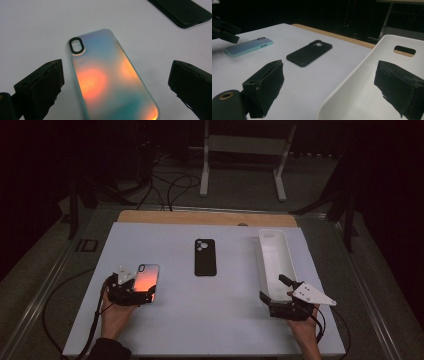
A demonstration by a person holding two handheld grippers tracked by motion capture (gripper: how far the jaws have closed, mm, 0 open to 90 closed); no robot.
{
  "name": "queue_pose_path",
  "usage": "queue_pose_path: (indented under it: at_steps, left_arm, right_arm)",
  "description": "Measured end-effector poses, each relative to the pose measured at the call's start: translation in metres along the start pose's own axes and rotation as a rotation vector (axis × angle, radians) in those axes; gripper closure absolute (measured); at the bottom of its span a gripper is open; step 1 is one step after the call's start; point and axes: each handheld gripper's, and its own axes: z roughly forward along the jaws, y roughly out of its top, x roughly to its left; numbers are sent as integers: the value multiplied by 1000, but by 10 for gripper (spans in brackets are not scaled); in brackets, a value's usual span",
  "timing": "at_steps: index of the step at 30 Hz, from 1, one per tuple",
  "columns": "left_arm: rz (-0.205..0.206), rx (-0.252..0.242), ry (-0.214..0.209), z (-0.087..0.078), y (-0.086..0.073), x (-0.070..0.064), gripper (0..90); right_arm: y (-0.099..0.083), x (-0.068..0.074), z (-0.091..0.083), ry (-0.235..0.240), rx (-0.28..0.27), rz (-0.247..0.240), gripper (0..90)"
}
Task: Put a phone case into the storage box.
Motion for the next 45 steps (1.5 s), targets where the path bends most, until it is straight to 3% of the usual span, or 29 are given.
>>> queue_pose_path:
  at_steps: [6, 10, 21, 23, 27, 35, 45]
  left_arm:
    - [1, 48, 5, 10, 2, -3, 7]
    - [-18, 86, 32, 17, 1, -2, 6]
    - [-22, 181, 71, 31, -4, -3, 2]
    - [-43, 183, 56, 32, -6, -1, 1]
    - [-35, 185, 45, 30, -5, -1, 58]
    - [-56, 211, 36, 28, -2, 4, 143]
    - [-49, 205, 32, 27, -2, 5, 165]
  right_arm:
    - [0, 0, 0, 0, 2, -3, 88]
    - [0, 0, 0, 0, 2, -3, 88]
    - [0, 0, 0, 0, 1, -3, 88]
    - [0, 0, 0, 1, 1, -2, 88]
    - [0, 0, 0, 0, 0, -1, 88]
    - [0, 1, 1, 2, 3, -5, 88]
    - [0, 1, 1, -1, 3, -7, 88]
